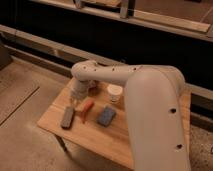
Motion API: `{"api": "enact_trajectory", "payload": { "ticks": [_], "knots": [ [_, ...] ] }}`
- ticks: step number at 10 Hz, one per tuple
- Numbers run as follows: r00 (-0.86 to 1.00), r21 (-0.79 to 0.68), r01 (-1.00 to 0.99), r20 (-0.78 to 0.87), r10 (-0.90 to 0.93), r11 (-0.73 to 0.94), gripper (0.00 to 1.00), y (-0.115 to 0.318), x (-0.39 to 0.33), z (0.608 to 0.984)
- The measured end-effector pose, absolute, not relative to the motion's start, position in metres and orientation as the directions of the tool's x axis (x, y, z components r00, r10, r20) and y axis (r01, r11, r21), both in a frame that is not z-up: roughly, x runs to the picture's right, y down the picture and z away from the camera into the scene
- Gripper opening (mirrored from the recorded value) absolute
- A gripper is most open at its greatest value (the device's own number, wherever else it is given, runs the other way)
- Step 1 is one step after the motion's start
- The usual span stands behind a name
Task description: Knock the eraser over
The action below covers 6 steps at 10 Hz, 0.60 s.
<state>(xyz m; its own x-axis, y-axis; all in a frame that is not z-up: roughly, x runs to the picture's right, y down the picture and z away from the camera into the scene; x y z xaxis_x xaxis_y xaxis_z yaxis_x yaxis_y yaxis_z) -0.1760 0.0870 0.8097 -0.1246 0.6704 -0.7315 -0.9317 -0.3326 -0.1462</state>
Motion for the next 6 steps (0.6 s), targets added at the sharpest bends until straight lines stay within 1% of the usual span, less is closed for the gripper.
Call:
{"api": "enact_trajectory", "payload": {
  "ticks": [1,3,4,6],
  "knots": [
    [-0.134,-0.137,-0.938,-0.704,0.698,-0.318,0.00,0.0771,-0.1715,0.8041],
    [-0.145,-0.129,-0.939,-0.692,0.707,-0.319,0.00,0.0715,-0.1632,0.8023],
    [-0.145,-0.130,-0.939,-0.692,0.707,-0.319,0.04,0.0716,-0.1636,0.8022],
    [-0.141,-0.132,-0.939,-0.692,0.708,-0.317,0.23,0.0719,-0.1660,0.8017]
  ]
}}
